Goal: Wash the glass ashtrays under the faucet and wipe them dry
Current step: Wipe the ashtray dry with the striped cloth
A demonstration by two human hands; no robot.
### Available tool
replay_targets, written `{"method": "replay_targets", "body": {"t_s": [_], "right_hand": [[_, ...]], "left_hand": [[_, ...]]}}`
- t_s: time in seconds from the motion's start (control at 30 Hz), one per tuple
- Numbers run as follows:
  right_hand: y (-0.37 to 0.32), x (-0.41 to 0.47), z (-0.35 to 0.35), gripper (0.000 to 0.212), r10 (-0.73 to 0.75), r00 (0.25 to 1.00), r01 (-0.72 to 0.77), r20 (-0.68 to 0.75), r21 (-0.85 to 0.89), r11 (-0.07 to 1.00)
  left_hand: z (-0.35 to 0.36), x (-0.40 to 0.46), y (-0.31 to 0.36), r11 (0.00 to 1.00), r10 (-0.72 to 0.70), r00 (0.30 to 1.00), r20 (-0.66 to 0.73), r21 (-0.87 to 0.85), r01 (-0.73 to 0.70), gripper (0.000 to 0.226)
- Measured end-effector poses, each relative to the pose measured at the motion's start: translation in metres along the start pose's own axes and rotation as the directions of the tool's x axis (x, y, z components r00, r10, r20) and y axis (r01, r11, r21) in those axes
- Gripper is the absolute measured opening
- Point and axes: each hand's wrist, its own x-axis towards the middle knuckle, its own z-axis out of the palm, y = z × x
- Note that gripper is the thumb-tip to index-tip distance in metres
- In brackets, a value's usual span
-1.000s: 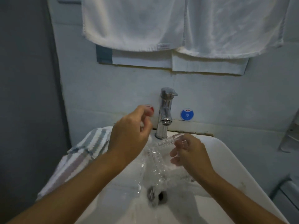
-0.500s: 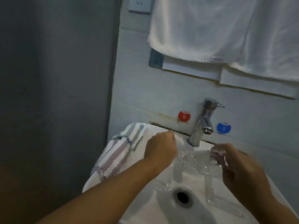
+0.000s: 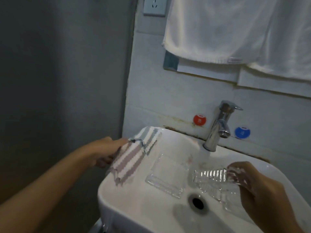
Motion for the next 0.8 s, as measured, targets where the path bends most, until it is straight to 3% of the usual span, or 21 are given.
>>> {"method": "replay_targets", "body": {"t_s": [0.07, 0.17, 0.3, 0.37, 0.43, 0.5, 0.6, 0.7, 0.8], "right_hand": [[-0.001, -0.002, 0.002, 0.074, 0.0, 0.999, 0.0, 0.054, -0.011, 1.0], [-0.004, -0.003, 0.003, 0.071, 0.036, 0.996, -0.038, 0.077, 0.035, 0.999], [0.0, -0.004, 0.002, 0.06, 0.157, 0.983, -0.17, 0.092, 0.154, 0.973], [0.004, -0.005, 0.003, 0.054, 0.269, 0.962, -0.272, 0.047, 0.209, 0.939], [0.007, -0.005, 0.005, 0.04, 0.39, 0.921, -0.374, -0.006, 0.271, 0.887], [0.007, -0.003, 0.004, 0.028, 0.519, 0.855, -0.481, 0.0, 0.376, 0.792], [0.002, 0.0, -0.001, 0.02, 0.678, 0.733, -0.59, 0.048, 0.54, 0.6], [-0.002, -0.002, -0.007, 0.014, 0.786, 0.609, -0.654, 0.108, 0.629, 0.421], [-0.003, -0.007, -0.008, 0.015, 0.82, 0.564, -0.69, 0.095, 0.599, 0.405]], "left_hand": [[-0.009, 0.004, -0.013, 0.984, -0.041, 0.985, 0.167, -0.166, 0.07, 0.052], [-0.01, 0.009, -0.023, 0.985, -0.008, 0.975, 0.223, -0.165, 0.045, 0.056], [-0.001, -0.01, -0.004, 0.957, 0.143, 0.988, 0.057, -0.262, -0.123, 0.024], [0.01, -0.021, 0.01, 0.894, 0.266, 0.964, -0.033, -0.366, -0.259, 0.018], [0.027, -0.034, 0.026, 0.775, 0.329, 0.944, -0.034, -0.561, -0.29, 0.015], [0.048, -0.045, 0.037, 0.716, 0.351, 0.936, 0.001, -0.644, -0.268, 0.018], [0.089, -0.048, 0.041, 0.78, 0.356, 0.934, 0.037, -0.562, -0.275, 0.014], [0.131, -0.05, 0.045, 0.864, 0.399, 0.915, 0.058, -0.357, -0.354, 0.025], [0.168, -0.065, 0.059, 0.868, 0.473, 0.857, 0.205, -0.274, -0.414, 0.023]]}}
